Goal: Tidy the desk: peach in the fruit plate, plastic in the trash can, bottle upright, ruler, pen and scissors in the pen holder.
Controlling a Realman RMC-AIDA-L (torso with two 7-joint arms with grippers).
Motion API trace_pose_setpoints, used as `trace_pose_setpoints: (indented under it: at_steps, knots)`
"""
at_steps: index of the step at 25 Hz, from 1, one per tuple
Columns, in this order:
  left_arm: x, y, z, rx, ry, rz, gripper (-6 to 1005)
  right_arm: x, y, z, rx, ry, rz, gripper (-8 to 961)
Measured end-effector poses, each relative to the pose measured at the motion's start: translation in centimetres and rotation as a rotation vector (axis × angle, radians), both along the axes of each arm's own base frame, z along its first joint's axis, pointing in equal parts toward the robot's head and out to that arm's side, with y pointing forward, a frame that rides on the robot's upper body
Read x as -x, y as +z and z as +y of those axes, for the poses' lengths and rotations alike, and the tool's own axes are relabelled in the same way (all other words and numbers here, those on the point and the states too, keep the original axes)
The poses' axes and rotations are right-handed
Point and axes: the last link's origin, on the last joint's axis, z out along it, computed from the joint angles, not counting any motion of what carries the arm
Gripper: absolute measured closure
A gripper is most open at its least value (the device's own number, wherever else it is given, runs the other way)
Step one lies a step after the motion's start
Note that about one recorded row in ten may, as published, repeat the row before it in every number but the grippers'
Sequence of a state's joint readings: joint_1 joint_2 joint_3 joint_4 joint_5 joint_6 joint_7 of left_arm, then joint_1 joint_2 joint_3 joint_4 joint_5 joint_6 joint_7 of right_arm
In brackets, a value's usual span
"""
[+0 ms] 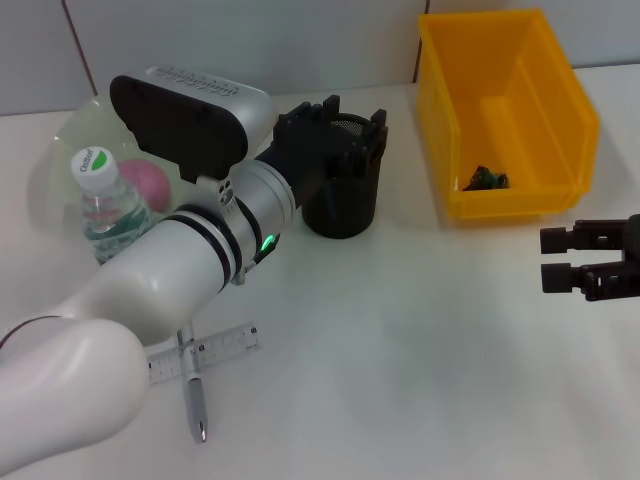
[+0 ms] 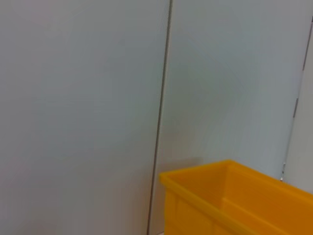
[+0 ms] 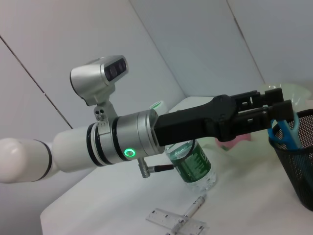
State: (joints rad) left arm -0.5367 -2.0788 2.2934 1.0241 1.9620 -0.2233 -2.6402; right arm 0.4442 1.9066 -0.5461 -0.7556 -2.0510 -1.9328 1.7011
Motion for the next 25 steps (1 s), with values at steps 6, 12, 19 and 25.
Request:
trace_pose_setpoints:
  at_steps: [6, 12, 19, 25]
  knots:
    - [-1.2, 0.2, -0.6, 0.015, -0.042, -0.006, 437, 0.0, 0.1, 0.0, -0.007, -0.003, 0.004, 141]
    - [-3.8, 0.0, -2.1, 0.155, -0.123, 0.042, 287, 0.1, 0.5, -0.2, -0.010, 0.003, 0.020, 141]
    - [-5.5, 1.0, -3.3, 0.261, -0.190, 0.089, 189, 0.3, 0.6, -0.2, -0.005, 0.020, 0.027, 141]
    - [-5.3, 4.9, -4.6, 0.417, -0.229, 0.147, 188, 0.5, 0.6, -0.3, 0.008, 0.031, 0.028, 141]
